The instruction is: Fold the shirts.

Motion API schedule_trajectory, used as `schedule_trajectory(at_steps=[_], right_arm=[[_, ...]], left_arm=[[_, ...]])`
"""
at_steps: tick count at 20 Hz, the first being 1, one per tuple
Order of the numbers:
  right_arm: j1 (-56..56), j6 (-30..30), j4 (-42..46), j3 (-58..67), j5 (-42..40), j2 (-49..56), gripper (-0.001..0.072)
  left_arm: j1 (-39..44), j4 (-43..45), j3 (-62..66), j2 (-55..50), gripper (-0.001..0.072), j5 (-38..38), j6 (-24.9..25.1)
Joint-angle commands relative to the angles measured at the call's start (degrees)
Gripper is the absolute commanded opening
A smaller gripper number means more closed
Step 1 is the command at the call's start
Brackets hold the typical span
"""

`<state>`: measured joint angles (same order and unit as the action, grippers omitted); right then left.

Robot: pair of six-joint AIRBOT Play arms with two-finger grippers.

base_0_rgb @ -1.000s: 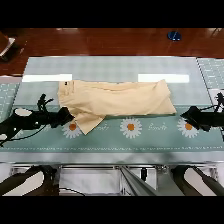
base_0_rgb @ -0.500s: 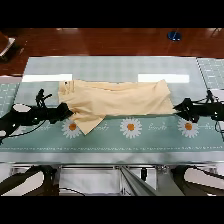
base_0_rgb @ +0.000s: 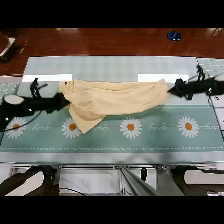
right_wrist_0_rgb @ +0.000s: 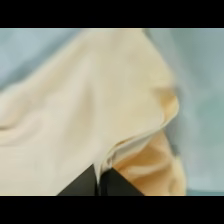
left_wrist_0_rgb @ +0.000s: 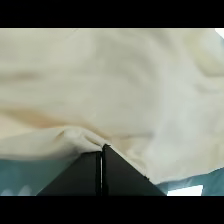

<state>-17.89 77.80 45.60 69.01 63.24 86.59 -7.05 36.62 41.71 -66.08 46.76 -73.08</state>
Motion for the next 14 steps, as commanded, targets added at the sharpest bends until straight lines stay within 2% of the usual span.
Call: schedule_trajectory(at_steps=[1, 4, 6, 10, 14], right_arm=[[1.29, 1.22, 0.17, 19.17, 3.43, -4.31, 0.0027], [1.27, 3.89, 6.25, 36.89, 5.49, -10.27, 0.0027], [1.14, 5.51, 11.23, 43.3, 7.34, -15.72, 0.0027], [1.16, 6.27, 18.56, 44.54, 9.62, -29.57, 0.0027], [1.16, 9.44, 25.68, 44.54, 13.35, -40.33, 0.0028]], left_arm=[[-0.2, -0.46, 17.35, 5.22, 0.0018, 1.03, 0.02], [-1.05, 0.81, 35.52, 8.9, 0.0018, 1.73, 0.42], [-2.32, 4.61, 45.46, 11.04, 0.0018, 4.28, 0.13], [-4.79, 18.08, 57.31, 17.33, 0.0018, 11.98, -5.81], [-4.83, 30.34, 58.58, 28.26, 0.0018, 12.68, -9.27]])
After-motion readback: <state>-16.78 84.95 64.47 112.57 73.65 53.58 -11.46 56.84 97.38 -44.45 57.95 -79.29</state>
